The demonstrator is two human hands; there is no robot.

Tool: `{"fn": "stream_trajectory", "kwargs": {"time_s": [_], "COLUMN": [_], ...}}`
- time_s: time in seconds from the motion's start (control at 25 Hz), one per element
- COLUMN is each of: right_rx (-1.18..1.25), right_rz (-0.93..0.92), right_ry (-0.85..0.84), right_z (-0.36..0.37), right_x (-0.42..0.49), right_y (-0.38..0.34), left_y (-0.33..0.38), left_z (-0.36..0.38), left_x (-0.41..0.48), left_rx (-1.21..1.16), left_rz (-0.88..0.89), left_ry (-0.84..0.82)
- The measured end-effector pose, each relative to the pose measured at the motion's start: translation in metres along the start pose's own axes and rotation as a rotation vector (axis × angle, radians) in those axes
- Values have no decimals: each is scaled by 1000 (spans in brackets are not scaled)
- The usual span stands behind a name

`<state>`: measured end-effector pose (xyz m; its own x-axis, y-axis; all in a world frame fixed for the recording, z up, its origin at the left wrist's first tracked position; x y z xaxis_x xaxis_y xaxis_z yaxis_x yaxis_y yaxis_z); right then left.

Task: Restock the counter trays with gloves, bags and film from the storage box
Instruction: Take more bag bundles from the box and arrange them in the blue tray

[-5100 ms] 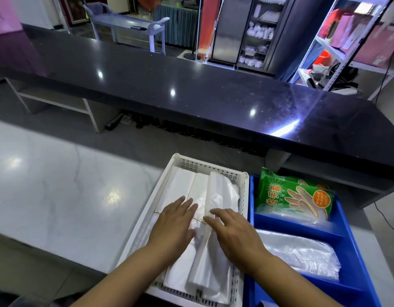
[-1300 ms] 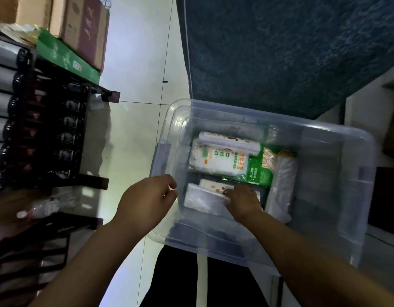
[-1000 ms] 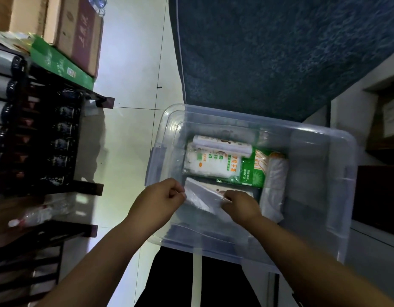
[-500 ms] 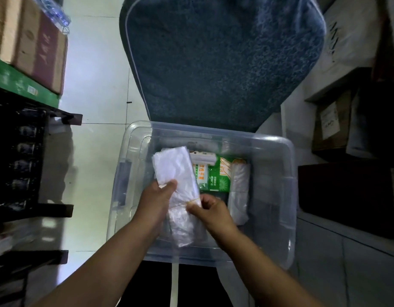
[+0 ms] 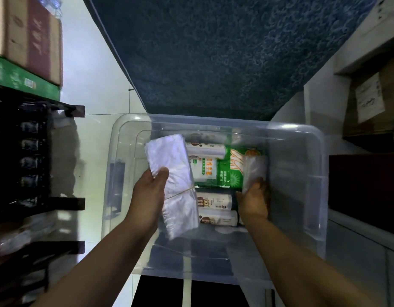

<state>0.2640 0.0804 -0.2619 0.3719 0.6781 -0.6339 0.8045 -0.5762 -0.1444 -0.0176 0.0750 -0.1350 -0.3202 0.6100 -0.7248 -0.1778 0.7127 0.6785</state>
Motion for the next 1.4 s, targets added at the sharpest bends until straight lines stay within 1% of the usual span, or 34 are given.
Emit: {"fn": "stream_trajectory", "kwargs": {"time_s": [0.16, 0.32, 0.4, 0.56, 0.6, 0.68, 0.72, 0.8, 0.88, 1.0, 1.08, 1.16, 1.24, 1.32, 1.4], "right_rx": [-193, -220, -153, 189, 239, 261, 279, 369, 435, 366, 327, 238, 181, 139, 95], "right_rz": [21, -23, -22, 10, 20, 17, -18, -147, -279, -447, -527, -611, -633, -601, -576], "right_ry": [78, 216, 205, 90, 84, 96, 105, 109, 135, 241, 229, 274, 340, 401, 418], "right_z": [13, 4, -1, -19, -29, -53, -66, -92, -121, -157, -164, -175, -185, -195, -198], "right_x": [6, 5, 2, -3, -8, -26, -39, -77, -126, -200, -238, -274, -303, -326, -344], "right_y": [-2, -5, 0, 9, 7, -2, -12, -43, -77, -118, -141, -158, -163, -159, -153], "left_y": [-4, -5, -4, 3, 7, 15, 19, 29, 42, 69, 88, 110, 128, 142, 149], "left_z": [1, 0, -1, 3, 4, 5, 5, 7, 9, 7, 6, 3, 0, -1, 0], "left_x": [8, 10, 8, -2, -6, -16, -20, -31, -48, -79, -99, -126, -152, -177, -196], "left_rx": [-4, 20, 44, 61, 64, 67, 74, 94, 54, 3, -40, -99, -157, -146, -108], "left_rz": [-16, -21, -16, -5, 0, 0, -4, 1, 5, 19, 61, 102, 136, 208, 276], "left_ry": [25, 19, 7, -32, -40, -40, -37, -55, -83, -117, -151, -230, -328, -422, -453]}}
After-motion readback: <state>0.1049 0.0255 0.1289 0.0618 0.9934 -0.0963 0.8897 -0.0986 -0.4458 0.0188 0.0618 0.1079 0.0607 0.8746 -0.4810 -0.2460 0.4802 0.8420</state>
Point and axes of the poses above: each hand's wrist, its own x-axis towards the middle knuckle, its own z-axis out of the palm, y = z × x, the point moved 8 cm from there along x, towards the middle knuckle, and after that the axes turned 2 degrees about z, right-handed, at the moved point
